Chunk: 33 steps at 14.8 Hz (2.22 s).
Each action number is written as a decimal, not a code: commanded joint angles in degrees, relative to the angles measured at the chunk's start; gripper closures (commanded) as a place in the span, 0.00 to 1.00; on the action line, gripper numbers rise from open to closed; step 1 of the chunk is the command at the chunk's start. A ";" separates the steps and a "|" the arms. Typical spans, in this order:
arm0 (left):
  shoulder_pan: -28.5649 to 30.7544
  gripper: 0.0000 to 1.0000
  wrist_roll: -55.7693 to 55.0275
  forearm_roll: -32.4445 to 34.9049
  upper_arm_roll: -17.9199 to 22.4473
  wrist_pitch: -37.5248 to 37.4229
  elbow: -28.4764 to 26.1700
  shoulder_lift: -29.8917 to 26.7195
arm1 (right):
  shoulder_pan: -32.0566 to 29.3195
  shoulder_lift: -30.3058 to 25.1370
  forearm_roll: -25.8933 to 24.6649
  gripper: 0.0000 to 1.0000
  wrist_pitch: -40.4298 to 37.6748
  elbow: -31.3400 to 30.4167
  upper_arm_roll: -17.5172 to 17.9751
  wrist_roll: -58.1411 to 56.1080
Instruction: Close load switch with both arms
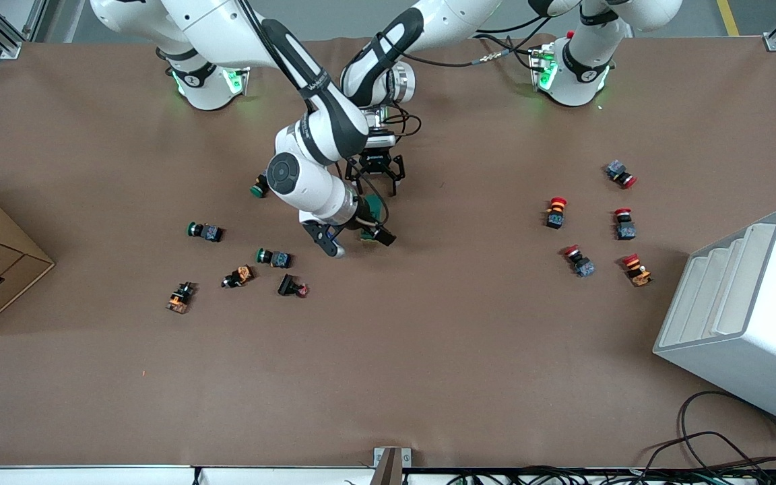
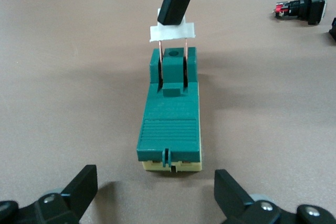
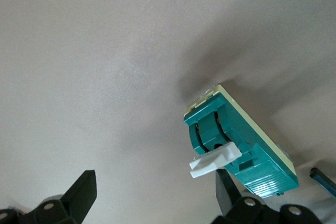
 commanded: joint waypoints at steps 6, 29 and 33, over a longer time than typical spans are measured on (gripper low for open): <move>-0.33 0.00 -0.14 -0.18 0.18 -0.82 0.97 1.39 | -0.59 2.22 -1.62 0.00 0.71 1.65 -0.06 -1.17; 0.20 0.00 0.48 -0.18 0.09 -0.82 2.99 0.60 | -17.88 -11.65 -29.19 0.00 -37.40 7.10 -7.27 -31.18; 1.78 0.01 1.88 -1.32 -0.26 -0.29 3.08 -2.47 | -25.79 -13.43 -35.47 0.00 -57.23 20.58 -7.27 -45.17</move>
